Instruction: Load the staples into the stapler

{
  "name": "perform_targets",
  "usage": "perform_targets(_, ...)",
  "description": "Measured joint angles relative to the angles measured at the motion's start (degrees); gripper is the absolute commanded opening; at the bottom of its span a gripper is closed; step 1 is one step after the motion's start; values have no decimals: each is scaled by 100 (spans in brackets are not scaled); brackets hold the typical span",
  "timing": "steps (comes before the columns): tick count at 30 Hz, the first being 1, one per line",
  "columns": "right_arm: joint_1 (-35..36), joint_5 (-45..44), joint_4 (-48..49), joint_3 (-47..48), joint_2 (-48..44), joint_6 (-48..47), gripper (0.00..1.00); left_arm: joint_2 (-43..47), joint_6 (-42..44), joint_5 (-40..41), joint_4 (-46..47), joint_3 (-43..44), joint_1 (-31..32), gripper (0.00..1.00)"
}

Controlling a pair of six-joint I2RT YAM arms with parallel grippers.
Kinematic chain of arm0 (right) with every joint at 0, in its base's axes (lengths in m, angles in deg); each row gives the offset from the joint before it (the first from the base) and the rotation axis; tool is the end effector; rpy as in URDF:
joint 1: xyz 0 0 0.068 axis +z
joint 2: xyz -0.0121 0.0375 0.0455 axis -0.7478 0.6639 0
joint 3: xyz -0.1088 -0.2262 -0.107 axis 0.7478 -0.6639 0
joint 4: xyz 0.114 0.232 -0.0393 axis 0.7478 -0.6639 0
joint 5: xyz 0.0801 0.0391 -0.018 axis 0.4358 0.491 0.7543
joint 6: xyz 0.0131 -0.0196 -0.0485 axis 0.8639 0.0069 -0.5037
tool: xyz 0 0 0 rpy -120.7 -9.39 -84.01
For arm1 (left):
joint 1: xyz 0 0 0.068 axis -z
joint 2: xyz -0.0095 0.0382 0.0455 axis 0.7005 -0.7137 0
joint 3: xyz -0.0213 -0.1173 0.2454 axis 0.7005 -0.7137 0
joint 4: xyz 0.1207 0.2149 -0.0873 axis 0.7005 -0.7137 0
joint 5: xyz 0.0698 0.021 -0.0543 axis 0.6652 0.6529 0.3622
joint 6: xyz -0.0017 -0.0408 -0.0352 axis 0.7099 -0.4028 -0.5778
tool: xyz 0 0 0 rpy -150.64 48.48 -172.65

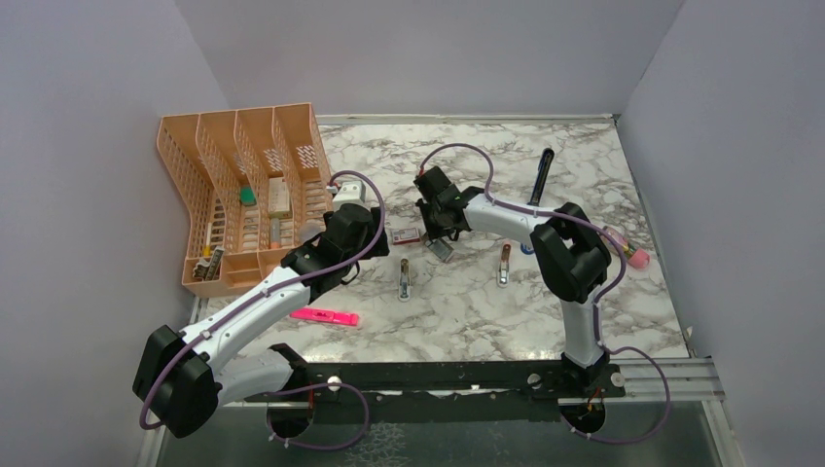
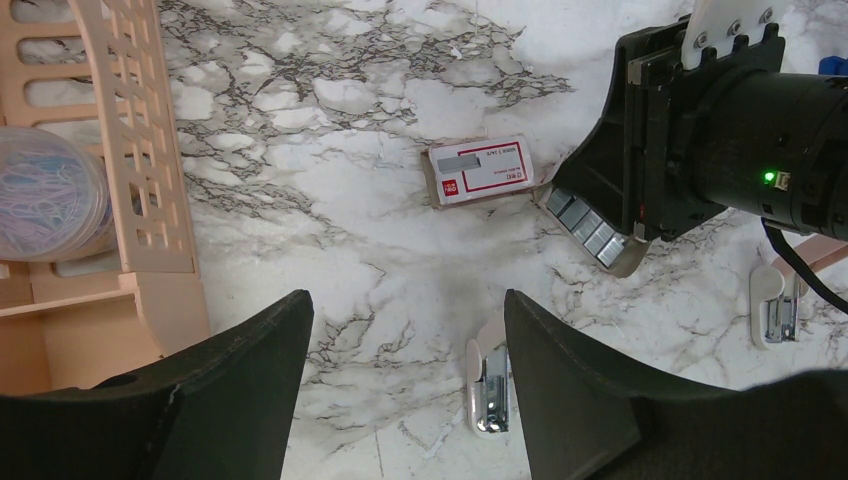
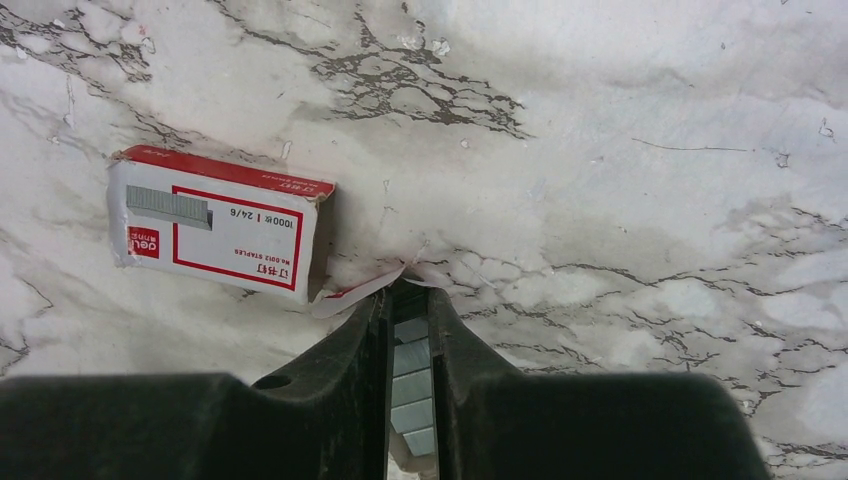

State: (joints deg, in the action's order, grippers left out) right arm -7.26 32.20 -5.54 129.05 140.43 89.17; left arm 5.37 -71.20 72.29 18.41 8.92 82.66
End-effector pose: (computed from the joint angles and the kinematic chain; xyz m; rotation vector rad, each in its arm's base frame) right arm 0.3288 0.2809 0.1694 -0.4811 2.5374 0.2114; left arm 0.1945 -0.1371 0.2593 -0.0640 2.1689 -0.3012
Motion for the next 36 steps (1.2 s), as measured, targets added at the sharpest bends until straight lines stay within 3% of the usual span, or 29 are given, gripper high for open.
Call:
perform_targets(16,0,-9,-498,179,-61,-66,21,0,0,0,0,0,0,71)
perform_targets(25,0,238,-608,184,-70,-354,31,0,0,0,-2,0,0,71)
perform_targets(36,0,299,-579,184,-70,-597,36,0,0,0,0,0,0,71)
